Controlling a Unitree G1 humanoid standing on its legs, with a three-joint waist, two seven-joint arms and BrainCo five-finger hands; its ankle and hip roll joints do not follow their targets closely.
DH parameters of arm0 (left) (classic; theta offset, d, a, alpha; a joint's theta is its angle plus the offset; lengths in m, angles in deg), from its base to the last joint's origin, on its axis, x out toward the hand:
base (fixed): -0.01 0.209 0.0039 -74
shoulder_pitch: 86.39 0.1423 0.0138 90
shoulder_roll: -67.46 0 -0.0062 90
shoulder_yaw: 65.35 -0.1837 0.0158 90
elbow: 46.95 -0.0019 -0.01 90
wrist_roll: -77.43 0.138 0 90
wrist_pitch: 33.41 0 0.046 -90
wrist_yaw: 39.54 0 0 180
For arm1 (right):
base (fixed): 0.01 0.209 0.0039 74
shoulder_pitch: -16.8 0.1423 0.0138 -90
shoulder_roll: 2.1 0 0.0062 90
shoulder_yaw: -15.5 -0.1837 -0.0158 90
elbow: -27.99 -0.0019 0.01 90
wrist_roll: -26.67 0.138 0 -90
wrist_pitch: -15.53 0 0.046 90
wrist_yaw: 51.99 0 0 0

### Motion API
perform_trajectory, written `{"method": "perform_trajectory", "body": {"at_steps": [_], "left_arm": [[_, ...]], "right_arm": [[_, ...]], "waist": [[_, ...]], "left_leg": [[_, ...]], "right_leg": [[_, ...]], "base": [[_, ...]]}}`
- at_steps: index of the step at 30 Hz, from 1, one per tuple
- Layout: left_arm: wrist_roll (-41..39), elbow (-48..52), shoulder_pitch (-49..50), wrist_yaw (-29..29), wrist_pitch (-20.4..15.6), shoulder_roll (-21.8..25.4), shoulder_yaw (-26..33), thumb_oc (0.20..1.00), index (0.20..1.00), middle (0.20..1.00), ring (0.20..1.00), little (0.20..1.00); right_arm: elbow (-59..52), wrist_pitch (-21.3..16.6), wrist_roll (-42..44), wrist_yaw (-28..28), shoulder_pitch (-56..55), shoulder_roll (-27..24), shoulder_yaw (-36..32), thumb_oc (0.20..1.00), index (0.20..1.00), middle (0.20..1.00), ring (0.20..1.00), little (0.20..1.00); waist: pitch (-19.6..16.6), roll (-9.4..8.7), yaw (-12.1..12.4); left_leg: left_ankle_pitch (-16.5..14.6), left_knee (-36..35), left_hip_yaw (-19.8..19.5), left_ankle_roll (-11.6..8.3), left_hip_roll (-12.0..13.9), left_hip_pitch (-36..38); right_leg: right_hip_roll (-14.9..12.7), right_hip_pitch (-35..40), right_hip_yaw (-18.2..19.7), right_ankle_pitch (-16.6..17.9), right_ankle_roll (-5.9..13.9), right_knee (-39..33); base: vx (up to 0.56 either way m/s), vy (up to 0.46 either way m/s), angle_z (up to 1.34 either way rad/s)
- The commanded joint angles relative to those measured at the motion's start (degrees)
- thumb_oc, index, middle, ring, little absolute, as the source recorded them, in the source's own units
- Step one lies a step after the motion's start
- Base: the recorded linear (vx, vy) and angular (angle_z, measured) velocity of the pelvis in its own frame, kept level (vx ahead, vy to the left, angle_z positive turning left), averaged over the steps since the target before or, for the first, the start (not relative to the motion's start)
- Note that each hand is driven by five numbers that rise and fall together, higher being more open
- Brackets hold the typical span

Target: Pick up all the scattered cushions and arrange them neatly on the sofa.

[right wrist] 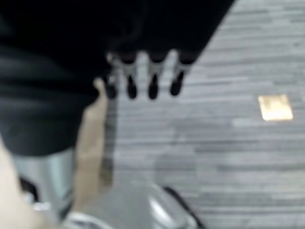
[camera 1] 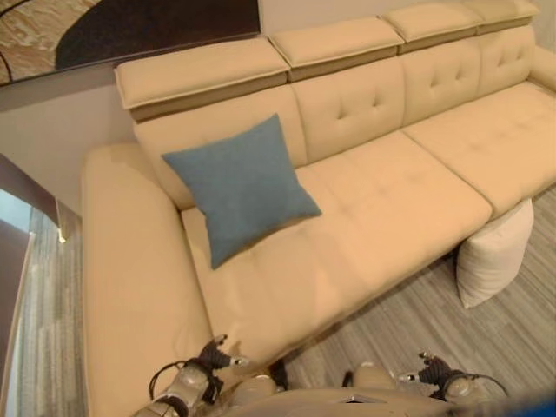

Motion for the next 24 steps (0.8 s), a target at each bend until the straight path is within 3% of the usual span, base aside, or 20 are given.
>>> {"method": "perform_trajectory", "body": {"at_steps": [1,2,4,5,6,7,8,9,10,12,14,17,21,22,24], "left_arm": [[1.68,2.32,-5.78,1.03,-0.21,-0.34,2.24,1.000,1.000,1.000,1.000,1.000],[1.09,2.30,-5.99,0.92,-0.37,-0.64,2.11,1.000,1.000,1.000,1.000,1.000],[1.06,2.49,-6.06,0.95,-0.49,-0.82,1.98,1.000,1.000,1.000,1.000,1.000],[1.22,2.57,-6.82,0.80,-0.41,-1.19,1.22,1.000,1.000,1.000,1.000,1.000],[1.22,2.56,-6.84,0.80,-0.41,-1.19,1.21,1.000,1.000,1.000,1.000,1.000],[0.70,3.39,-8.11,0.54,-0.50,-1.78,-0.25,1.000,1.000,1.000,1.000,1.000],[0.70,3.39,-8.11,0.54,-0.50,-1.78,-0.25,1.000,1.000,1.000,1.000,1.000],[0.41,3.78,-8.25,0.23,-0.72,-2.10,-0.83,1.000,1.000,1.000,1.000,1.000],[0.14,3.59,-8.18,-0.05,-0.74,-3.09,-1.23,1.000,1.000,1.000,1.000,1.000],[-0.37,3.36,-8.45,-0.06,-0.79,-3.99,-1.81,1.000,1.000,1.000,1.000,1.000],[-0.35,3.20,-8.81,0.04,-0.64,-4.66,-1.88,1.000,1.000,1.000,1.000,1.000],[-0.10,3.62,-9.17,-0.13,-0.88,-4.64,-2.53,1.000,1.000,1.000,1.000,1.000],[0.22,3.42,-9.40,-0.11,-0.91,-4.09,-2.52,1.000,1.000,1.000,1.000,1.000],[0.15,3.38,-9.64,-0.13,-0.79,-3.73,-2.29,1.000,1.000,1.000,1.000,1.000],[0.06,3.36,-9.85,-0.12,-0.58,-3.21,-1.84,1.000,1.000,1.000,1.000,1.000]], "right_arm": [[-3.77,-0.80,-0.09,-1.06,0.11,-2.30,-0.68,1.000,1.000,1.000,1.000,1.000],[-3.71,-0.89,0.59,-1.13,-0.43,-2.13,-0.63,1.000,1.000,1.000,1.000,1.000],[-3.62,-0.96,1.15,-1.13,-0.77,-2.08,-0.65,1.000,1.000,1.000,1.000,1.000],[-3.59,-1.09,2.72,-1.50,-1.56,-2.09,-0.85,1.000,1.000,1.000,1.000,1.000],[-3.60,-1.08,2.73,-1.50,-1.56,-2.10,-0.86,1.000,1.000,1.000,1.000,1.000],[-3.06,-0.88,3.71,-1.78,-2.02,-2.57,-0.84,1.000,1.000,1.000,1.000,1.000],[-3.06,-0.88,3.71,-1.78,-2.03,-2.57,-0.83,1.000,1.000,1.000,1.000,1.000],[-2.98,-0.93,3.85,-1.90,-2.22,-2.71,-0.73,1.000,1.000,1.000,1.000,1.000],[-2.89,-1.13,3.78,-1.84,-2.12,-3.20,-0.83,1.000,1.000,1.000,1.000,1.000],[-2.74,-0.95,3.56,-1.82,-2.11,-3.54,-0.86,1.000,1.000,1.000,1.000,1.000],[-2.76,-0.91,3.58,-1.77,-1.88,-3.60,-1.21,1.000,1.000,1.000,1.000,1.000],[-2.58,-0.45,3.23,-1.86,-1.64,-3.17,-1.02,1.000,1.000,1.000,1.000,1.000],[-2.00,-0.10,2.73,-1.58,-1.62,-2.22,-1.14,1.000,1.000,1.000,1.000,1.000],[-2.00,0.03,2.63,-1.57,-1.52,-2.03,-1.07,1.000,1.000,1.000,1.000,1.000],[-2.09,-0.03,2.61,-1.50,-1.59,-1.87,-1.00,1.000,1.000,1.000,1.000,1.000]], "waist": [[0.30,-3.04,0.26],[0.73,-3.48,-0.33],[0.60,-3.60,-0.70],[1.27,-4.15,-1.67],[1.24,-4.10,-1.66],[2.89,-3.81,-2.04],[2.86,-3.81,-2.05],[3.27,-3.73,-1.91],[3.60,-3.69,-1.78],[2.91,-3.13,-1.92],[2.17,-2.30,-2.78],[2.67,-2.47,-3.50],[4.29,-2.81,-3.61],[4.89,-2.73,-3.30],[5.49,-2.08,-2.16]], "left_leg": [[-7.59,8.07,-9.44,-2.70,-3.33,-3.40],[-7.60,10.02,-8.94,-3.32,-2.55,-3.92],[-7.40,10.70,-8.72,-3.69,-1.93,-4.55],[-5.85,13.78,-8.46,-5.28,0.27,-6.83],[-5.93,14.00,-8.48,-5.33,0.39,-6.99],[-5.02,16.53,-14.03,-6.74,0.44,-8.39],[-5.01,16.52,-14.04,-6.74,0.44,-8.42],[-6.00,17.00,-18.14,-6.82,-1.27,-8.10],[-9.23,17.57,-23.95,-6.60,-3.41,-6.20],[-11.03,15.34,-28.49,-6.05,-5.15,-4.39],[-11.49,11.38,-27.79,-5.26,-5.17,-2.20],[-10.96,9.08,-26.02,-4.13,-5.92,-1.76],[-10.38,6.97,-23.46,-2.59,-6.60,-0.99],[-10.17,6.94,-22.76,-2.40,-6.37,-1.10],[-9.58,6.51,-21.06,-2.45,-5.51,-1.18]], "right_leg": [[3.10,4.85,4.26,8.93,-1.06,-25.78],[4.42,5.56,6.49,8.79,-1.68,-28.89],[5.03,5.99,7.16,8.58,-2.16,-30.75],[6.18,6.61,8.42,8.35,-3.26,-32.94],[6.27,6.58,8.42,8.40,-3.31,-33.00],[6.86,5.04,10.39,9.29,-4.36,-32.71],[6.86,5.01,10.38,9.29,-4.36,-32.70],[7.04,4.23,11.63,10.00,-4.34,-32.58],[7.11,3.36,14.39,11.24,-3.99,-33.08],[7.35,1.96,16.95,12.35,-3.21,-33.67],[7.47,0.85,18.76,13.25,-2.58,-33.91],[6.66,-2.61,21.37,15.65,-1.17,-33.08],[5.66,-6.18,21.79,17.08,0.54,-30.64],[5.24,-6.81,20.06,16.96,0.66,-29.77],[3.32,-6.88,12.13,15.70,-0.33,-27.79]], "base": [[-0.11,-0.228,-1.67],[-0.11,-0.219,-0.98],[-0.11,-0.175,-0.54],[-0.10,-0.127,-0.35],[-0.28,-0.148,-0.26],[-0.18,-0.026,-0.39],[-0.24,-0.018,-0.73],[-0.14,0.031,-0.80],[-0.18,0.059,-0.52],[-0.12,0.112,-1.18],[-0.06,0.131,-1.04],[-0.14,0.173,-0.45],[-0.15,0.114,-1.16],[-0.20,0.078,-0.60],[-0.12,0.028,-0.98]]}}
